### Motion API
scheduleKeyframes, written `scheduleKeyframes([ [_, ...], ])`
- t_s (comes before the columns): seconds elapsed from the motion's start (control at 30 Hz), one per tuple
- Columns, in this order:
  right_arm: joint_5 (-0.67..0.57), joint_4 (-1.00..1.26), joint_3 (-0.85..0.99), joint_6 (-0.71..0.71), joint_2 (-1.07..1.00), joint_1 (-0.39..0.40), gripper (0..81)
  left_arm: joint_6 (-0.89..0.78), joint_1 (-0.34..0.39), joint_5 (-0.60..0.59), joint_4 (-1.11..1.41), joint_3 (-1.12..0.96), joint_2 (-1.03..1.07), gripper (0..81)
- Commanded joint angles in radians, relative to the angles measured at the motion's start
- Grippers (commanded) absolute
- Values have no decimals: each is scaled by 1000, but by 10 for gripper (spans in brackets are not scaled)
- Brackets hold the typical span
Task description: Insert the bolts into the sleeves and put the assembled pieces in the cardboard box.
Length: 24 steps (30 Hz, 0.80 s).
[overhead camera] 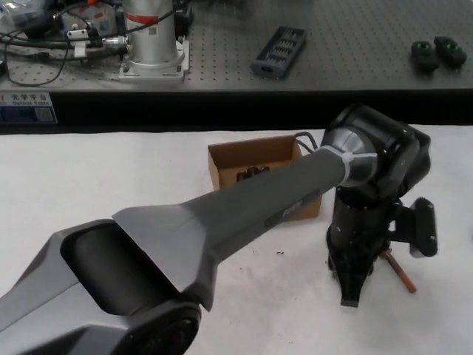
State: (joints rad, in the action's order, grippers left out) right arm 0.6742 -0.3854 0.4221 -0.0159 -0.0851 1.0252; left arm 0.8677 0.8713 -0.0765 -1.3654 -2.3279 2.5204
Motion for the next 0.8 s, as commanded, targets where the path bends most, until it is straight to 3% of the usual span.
scheduleKeyframes([
  [0.0, -40, 9, 11, 4, 6, 3, 66, -80, -44, -175, -97, -1, -60, 7],
  [0.13, -85, 9, 11, 4, 6, 3, 66, -126, -125, -618, -188, -1, -139, 7],
  [0.37, -164, 9, 11, 25, 6, 3, 66, -172, -291, -730, -188, 113, -309, 7],
  [0.53, -240, 17, 11, 46, 6, 3, 66, -64, -423, -949, -188, 336, -512, 7],
  [0.77, -418, 182, -11, 85, 4, 3, 66, 121, -526, -1111, -188, 740, -825, 7],
])
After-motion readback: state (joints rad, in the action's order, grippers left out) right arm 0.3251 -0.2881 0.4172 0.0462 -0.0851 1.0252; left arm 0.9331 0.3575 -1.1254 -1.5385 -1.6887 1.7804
